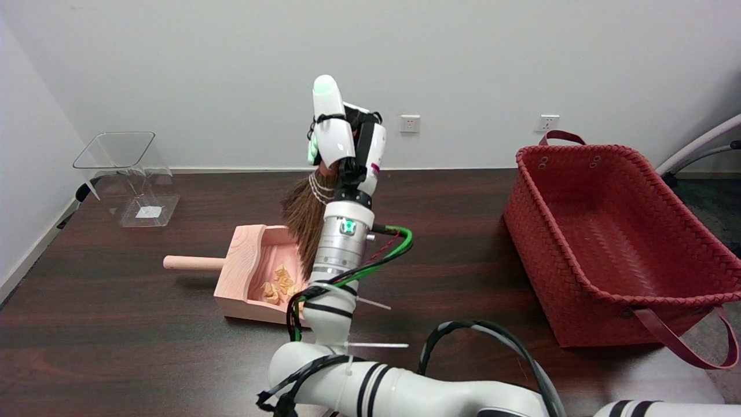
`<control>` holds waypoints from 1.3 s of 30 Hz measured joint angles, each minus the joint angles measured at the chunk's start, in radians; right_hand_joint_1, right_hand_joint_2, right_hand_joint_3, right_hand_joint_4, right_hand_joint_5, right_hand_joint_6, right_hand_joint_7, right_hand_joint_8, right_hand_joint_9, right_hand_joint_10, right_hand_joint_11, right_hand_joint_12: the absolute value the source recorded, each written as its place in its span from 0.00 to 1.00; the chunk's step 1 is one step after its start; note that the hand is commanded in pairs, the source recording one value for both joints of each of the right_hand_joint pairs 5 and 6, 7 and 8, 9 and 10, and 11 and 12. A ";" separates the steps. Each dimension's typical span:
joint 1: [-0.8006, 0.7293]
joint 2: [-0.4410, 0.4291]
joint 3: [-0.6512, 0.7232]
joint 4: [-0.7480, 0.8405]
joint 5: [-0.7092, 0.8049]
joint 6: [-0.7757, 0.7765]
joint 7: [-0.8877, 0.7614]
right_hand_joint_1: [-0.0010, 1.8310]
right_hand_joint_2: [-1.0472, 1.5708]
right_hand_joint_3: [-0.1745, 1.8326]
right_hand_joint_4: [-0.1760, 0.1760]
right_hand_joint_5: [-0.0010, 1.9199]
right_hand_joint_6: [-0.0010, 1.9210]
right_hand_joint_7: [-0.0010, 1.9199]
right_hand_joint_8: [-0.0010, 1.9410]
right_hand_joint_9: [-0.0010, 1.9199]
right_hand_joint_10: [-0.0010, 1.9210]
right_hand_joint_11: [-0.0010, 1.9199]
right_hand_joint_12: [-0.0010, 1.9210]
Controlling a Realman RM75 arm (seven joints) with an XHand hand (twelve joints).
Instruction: Sweep the paper balls into the dustpan.
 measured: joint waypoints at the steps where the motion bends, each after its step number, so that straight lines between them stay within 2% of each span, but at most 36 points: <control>1: -0.006 0.011 0.000 0.027 -0.005 -0.020 -0.014 0.39 1.00 0.06 0.50 1.00 1.00 1.00 0.99 1.00 1.00 1.00 1.00; 16: -0.092 0.178 0.012 0.405 -0.008 -0.327 -0.280 0.48 1.00 0.14 0.50 1.00 1.00 1.00 0.99 1.00 1.00 1.00 1.00; 28: -0.156 0.301 0.025 0.706 0.146 -0.499 -0.583 0.49 1.00 0.20 0.50 1.00 1.00 1.00 0.99 1.00 1.00 1.00 1.00; 39: -0.200 0.408 0.040 0.943 0.274 -0.555 -0.858 0.53 1.00 0.25 0.50 1.00 1.00 1.00 0.99 1.00 1.00 1.00 1.00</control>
